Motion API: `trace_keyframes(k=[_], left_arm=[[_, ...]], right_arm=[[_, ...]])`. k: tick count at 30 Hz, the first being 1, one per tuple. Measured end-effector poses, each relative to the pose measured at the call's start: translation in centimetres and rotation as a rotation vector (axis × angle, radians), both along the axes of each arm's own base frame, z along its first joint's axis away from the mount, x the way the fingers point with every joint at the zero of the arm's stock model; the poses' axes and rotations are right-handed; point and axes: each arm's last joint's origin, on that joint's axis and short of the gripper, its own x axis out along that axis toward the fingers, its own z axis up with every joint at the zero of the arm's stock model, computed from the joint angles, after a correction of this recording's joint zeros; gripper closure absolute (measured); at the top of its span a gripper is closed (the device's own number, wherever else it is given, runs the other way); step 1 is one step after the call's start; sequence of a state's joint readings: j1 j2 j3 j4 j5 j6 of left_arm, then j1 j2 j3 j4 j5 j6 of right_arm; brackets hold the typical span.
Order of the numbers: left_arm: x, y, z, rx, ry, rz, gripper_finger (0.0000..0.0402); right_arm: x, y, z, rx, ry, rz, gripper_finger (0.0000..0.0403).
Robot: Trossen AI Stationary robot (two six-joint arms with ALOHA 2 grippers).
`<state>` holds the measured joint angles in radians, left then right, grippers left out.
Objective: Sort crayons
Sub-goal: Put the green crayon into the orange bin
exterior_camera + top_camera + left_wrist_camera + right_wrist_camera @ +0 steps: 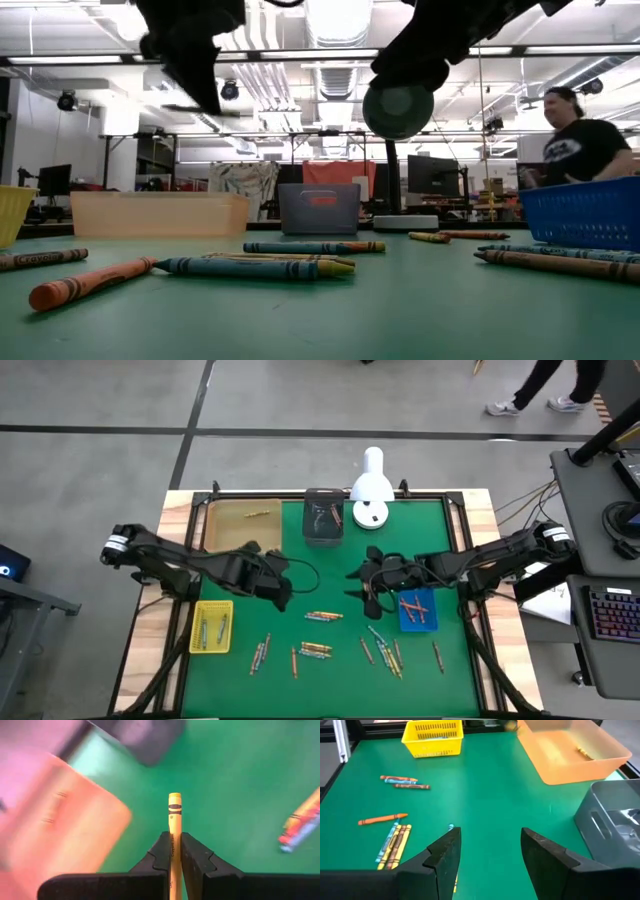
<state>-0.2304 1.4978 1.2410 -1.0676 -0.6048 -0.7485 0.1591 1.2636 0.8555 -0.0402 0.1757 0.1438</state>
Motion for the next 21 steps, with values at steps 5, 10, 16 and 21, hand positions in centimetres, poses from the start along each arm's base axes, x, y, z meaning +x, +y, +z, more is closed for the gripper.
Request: trace_keyframes(k=[5,10,16,21], left_arm=[[-0.5,1.9,1.1,0.094,0.070,0.020,0.0399],[-1.4,4.7,0.4,0.125,0.166,0.020,0.0399],[-4.1,9.9,-0.6,0.130,0.262,0.129,0.0399],[-6.7,14.5,-1.5,0.141,0.202,0.283,0.0399]], right_arm=[[0.0,0.3,-0.1,0.001,0.005,0.009,0.0209],[0.2,0.3,-0.4,0.012,0.017,0.000,0.0209],[0.2,0.3,-0.4,0.033,0.014,-0.013,0.0209],[0.2,0.3,-0.4,0.011,0.007,-0.008,0.0216]])
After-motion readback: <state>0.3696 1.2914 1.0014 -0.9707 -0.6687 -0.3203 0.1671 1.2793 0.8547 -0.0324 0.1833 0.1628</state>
